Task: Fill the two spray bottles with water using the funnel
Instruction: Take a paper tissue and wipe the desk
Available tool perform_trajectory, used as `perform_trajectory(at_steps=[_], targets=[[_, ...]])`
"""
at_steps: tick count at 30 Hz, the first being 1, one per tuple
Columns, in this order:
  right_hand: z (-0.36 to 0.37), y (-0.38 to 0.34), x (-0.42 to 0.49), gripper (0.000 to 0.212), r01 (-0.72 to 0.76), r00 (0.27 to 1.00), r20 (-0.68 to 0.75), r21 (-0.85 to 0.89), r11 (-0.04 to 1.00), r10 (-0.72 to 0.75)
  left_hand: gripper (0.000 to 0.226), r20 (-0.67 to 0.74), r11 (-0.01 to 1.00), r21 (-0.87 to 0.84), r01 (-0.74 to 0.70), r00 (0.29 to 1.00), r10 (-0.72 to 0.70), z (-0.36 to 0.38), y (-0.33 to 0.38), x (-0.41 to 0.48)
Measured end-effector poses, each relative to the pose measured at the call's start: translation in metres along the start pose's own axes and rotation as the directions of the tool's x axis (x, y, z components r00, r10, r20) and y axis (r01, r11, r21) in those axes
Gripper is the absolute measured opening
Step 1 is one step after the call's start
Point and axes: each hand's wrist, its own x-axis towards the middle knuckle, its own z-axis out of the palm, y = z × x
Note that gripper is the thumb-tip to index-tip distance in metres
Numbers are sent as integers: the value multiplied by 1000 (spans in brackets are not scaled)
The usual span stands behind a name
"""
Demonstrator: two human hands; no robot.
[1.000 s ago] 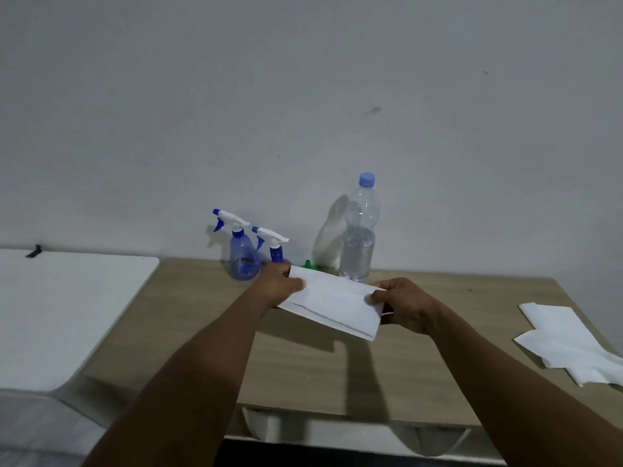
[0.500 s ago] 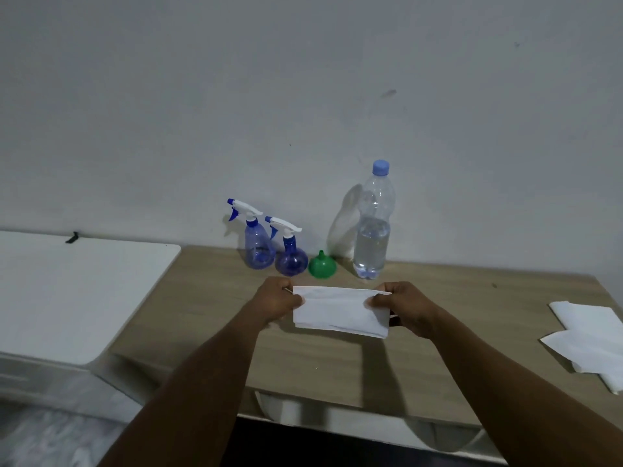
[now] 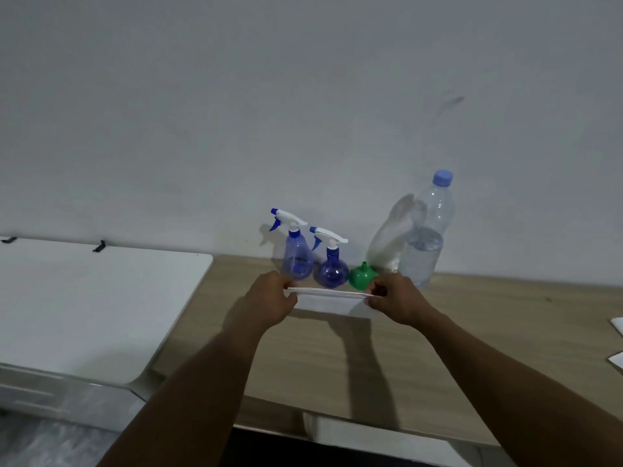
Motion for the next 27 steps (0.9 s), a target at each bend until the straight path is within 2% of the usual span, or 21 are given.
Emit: perform_trajectory(at_steps=[7,11,15,17,20,23,27], targets=[[60,-40,36,9,-75,997,23,-54,996,77,14,73,996,54,-67,995,62,-28,-77,21],[92,-51,44,10,-122,987,97,-50,991,127,19,155,996,65,-58,987,47,-30,-113,27],[108,-54,54,5,-166,981,94,-63,984,171,22,179,998,62,-15,984,3,-27,-128,39],[108,-55,60,3,-189,980,43,-71,979,193,23,163,998,54,-24,987,15,-25,-127,48],[105,-57,67,7,-210,968,-149,-46,977,201,23,88,997,55,-54,995,49,-21,-123,60],[107,-54,65,9,-168,943,-310,-124,978,122,21,23,996,30,-86,996,85,-12,-120,67],[130,-38,43,13,-152,959,-274,-267,952,76,28,71,995,34,-97,993,95,7,-128,61]])
